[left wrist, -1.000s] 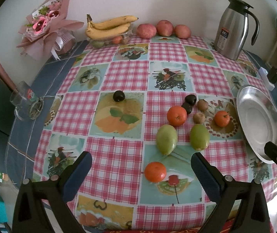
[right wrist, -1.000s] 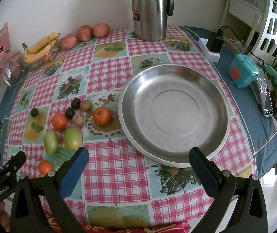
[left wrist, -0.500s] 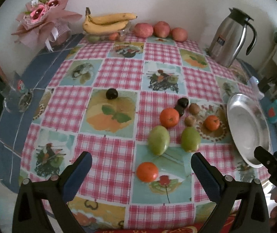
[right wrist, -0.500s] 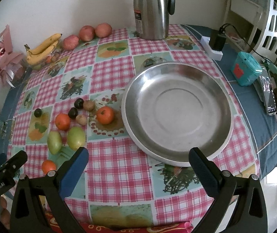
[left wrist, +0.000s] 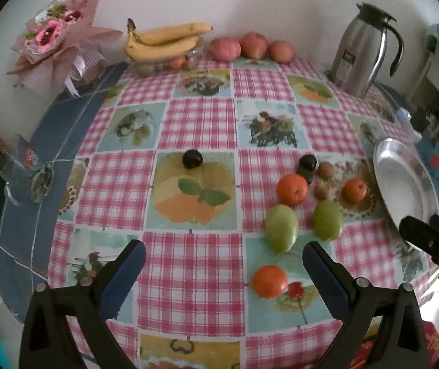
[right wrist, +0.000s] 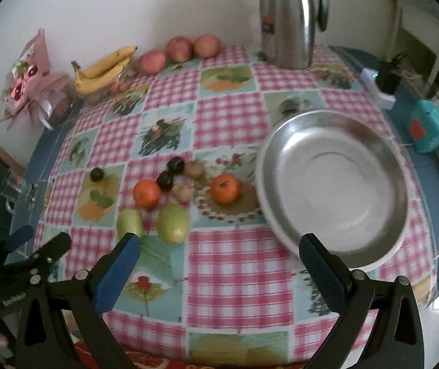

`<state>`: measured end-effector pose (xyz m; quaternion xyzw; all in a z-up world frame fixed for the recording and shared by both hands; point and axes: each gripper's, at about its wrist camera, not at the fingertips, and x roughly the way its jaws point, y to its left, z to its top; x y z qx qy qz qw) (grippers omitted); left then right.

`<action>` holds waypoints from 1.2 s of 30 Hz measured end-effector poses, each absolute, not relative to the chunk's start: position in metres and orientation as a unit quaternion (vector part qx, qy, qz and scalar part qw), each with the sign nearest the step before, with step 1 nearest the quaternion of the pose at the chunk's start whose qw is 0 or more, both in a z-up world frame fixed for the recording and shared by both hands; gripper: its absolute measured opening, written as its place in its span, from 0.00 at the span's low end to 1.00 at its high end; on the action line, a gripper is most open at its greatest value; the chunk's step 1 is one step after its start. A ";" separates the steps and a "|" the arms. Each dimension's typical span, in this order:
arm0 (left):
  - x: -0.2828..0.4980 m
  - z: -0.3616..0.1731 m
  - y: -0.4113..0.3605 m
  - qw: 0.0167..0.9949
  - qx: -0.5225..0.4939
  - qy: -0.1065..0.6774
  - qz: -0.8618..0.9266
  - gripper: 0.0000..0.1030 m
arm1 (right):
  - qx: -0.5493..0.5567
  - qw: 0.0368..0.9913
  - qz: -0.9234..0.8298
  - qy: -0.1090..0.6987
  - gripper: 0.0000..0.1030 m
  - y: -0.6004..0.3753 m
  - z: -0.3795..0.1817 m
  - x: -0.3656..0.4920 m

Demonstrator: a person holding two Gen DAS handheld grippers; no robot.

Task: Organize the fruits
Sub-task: 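Grasp a tangerine with the left gripper while the right gripper grasps a green apple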

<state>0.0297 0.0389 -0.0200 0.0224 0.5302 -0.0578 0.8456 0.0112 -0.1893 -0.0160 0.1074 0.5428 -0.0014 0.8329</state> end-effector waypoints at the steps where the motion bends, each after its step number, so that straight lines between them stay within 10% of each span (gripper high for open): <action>1: 0.030 -0.023 0.038 0.843 0.026 0.534 -0.060 1.00 | 0.107 0.830 0.000 0.548 1.00 -0.186 -0.018 0.014; 15: 0.033 -0.078 0.015 0.786 0.057 0.601 -0.134 0.89 | 0.103 0.807 0.025 0.581 0.98 -0.153 -0.051 0.055; 36: 0.039 -0.114 -0.016 0.759 0.072 0.625 -0.166 0.41 | 0.120 0.751 0.048 0.647 0.45 -0.136 -0.112 0.088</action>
